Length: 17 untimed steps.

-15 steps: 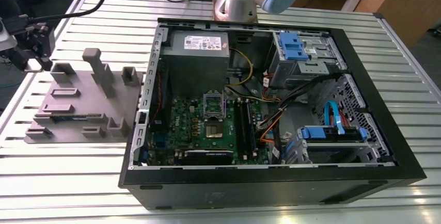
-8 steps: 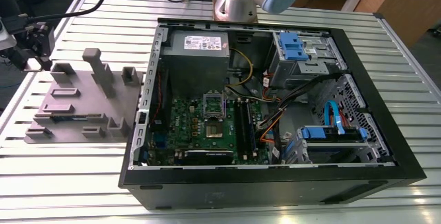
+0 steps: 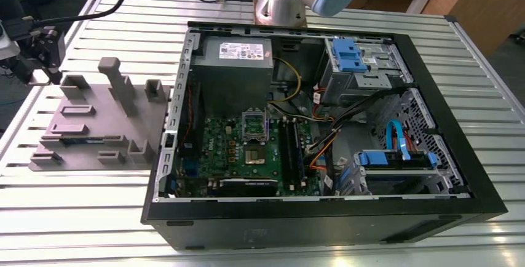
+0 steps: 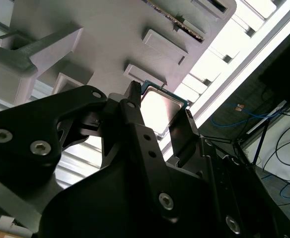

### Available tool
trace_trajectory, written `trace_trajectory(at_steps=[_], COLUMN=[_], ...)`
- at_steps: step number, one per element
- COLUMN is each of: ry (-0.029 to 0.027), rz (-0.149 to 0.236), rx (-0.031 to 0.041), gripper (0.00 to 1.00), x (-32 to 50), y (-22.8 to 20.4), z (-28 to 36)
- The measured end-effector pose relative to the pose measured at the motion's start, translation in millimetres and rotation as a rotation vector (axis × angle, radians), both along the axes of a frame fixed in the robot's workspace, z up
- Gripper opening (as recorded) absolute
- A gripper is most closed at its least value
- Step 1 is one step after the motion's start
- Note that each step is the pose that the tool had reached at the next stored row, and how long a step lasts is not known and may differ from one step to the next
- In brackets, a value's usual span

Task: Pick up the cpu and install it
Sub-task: 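Pick up the cpu and move it towards the insertion slot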

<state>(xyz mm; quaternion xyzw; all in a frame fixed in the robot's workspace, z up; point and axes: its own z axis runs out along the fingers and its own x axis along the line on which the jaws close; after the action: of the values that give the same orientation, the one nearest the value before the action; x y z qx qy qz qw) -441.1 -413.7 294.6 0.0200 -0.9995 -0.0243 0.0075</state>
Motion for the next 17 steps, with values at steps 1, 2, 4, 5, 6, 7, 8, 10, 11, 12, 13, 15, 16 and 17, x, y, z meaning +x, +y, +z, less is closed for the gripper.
trace_trajectory(at_steps=[1,2,4,5,6,7,8,10,11,12,13,15,16,17], ry=[0.0001,-0.0001,0.0001,0.0001,0.0002,0.0001,0.0001,0.0001,0.0,0.0001,0.0,0.0001,-0.0001,0.0], rz=[0.0,0.0,0.0,0.0,0.0,0.0,0.0,0.0,0.0,0.0,0.0,0.0,0.0,0.0], rx=[0.0,0.0001,0.0,0.0,-0.0001,0.0,0.0,0.0,0.0,0.0,0.0001,0.0,0.0001,0.0], gripper=[0.47,0.47,0.47,0.47,0.47,0.47,0.47,0.47,0.47,0.47,0.47,0.47,0.47,0.47], x=[0.0,0.0,0.1,0.1,0.1,0.2,0.3,0.3,0.3,0.3,0.2,0.3,0.3,0.3], y=[0.0,0.0,0.0,0.0,0.0,0.0,0.0,0.0,0.0,0.0,0.0,0.0,0.0,0.0], z=[0.1,0.1,0.8,1.2,2.0,3.1,5.1,10.8,14.0,17.7,20.7,26.4,29.3,32.0])
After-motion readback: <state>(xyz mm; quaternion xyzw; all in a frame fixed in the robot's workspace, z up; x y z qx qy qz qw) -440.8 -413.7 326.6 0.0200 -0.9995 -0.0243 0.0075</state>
